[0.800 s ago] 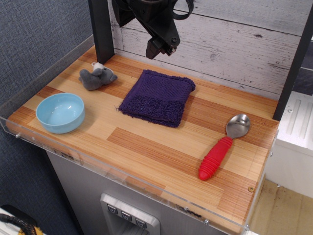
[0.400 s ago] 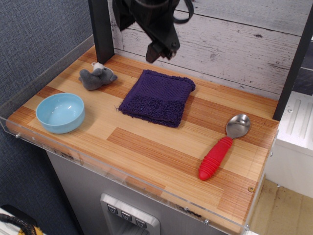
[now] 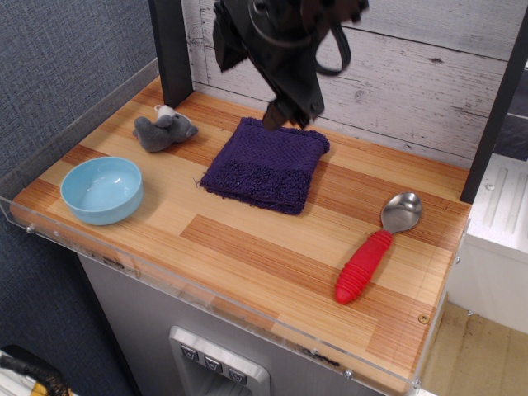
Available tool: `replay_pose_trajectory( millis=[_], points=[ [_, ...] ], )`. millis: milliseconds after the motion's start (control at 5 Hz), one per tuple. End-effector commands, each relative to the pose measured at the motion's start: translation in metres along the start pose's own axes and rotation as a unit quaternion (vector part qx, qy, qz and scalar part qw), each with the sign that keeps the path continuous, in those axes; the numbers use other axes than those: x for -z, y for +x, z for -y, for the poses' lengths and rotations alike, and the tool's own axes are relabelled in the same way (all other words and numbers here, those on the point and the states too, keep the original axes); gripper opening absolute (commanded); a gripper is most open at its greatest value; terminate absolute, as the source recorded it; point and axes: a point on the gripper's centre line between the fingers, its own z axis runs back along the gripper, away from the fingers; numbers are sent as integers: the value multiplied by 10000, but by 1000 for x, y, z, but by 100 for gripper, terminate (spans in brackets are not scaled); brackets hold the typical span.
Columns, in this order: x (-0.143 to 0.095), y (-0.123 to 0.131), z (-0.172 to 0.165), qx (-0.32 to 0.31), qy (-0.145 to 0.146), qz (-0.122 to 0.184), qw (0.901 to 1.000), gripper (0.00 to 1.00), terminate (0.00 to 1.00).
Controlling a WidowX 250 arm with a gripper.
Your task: Move red spoon on top of purple cloth
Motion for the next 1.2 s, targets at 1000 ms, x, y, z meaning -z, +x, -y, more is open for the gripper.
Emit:
replay_pose_trajectory(
  millis=[1000],
  points=[
    [31,-3,105,-1239,-2296,-235,9651,100,0]
  ],
)
